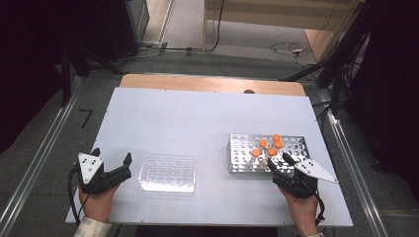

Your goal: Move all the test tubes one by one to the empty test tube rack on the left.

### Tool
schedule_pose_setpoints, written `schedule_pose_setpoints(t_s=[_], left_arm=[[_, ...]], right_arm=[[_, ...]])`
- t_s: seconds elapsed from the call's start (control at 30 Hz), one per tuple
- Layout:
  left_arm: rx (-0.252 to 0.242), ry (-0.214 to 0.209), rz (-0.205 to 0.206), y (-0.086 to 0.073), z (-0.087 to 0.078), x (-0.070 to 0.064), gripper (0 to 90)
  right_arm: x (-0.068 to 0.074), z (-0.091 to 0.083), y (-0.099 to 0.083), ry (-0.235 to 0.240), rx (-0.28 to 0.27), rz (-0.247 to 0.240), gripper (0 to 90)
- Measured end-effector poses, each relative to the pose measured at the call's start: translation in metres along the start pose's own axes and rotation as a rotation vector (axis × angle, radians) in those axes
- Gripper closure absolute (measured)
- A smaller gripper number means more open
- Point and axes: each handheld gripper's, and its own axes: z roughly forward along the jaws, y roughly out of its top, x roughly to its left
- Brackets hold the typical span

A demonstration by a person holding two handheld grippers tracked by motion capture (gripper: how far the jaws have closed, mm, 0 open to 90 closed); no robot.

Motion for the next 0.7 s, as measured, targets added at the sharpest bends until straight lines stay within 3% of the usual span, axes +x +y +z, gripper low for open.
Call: schedule_pose_setpoints(t_s=[0.3, 0.57, 0.7], left_arm=[[0.0, 0.001, -0.001, 0.0, 0.0, 0.0, 5.2], [0.0, -0.002, -0.003, 0.0, 0.0, 0.0, 5.2], [0.004, -0.003, -0.001, 0.0, 0.0, 0.0, 5.3]], right_arm=[[0.006, 0.005, 0.001, 0.025, 0.005, -0.034, 56.3], [0.008, 0.015, 0.002, 0.019, 0.023, -0.042, 62.1], [0.01, 0.017, 0.002, 0.009, 0.028, -0.051, 69.2]])
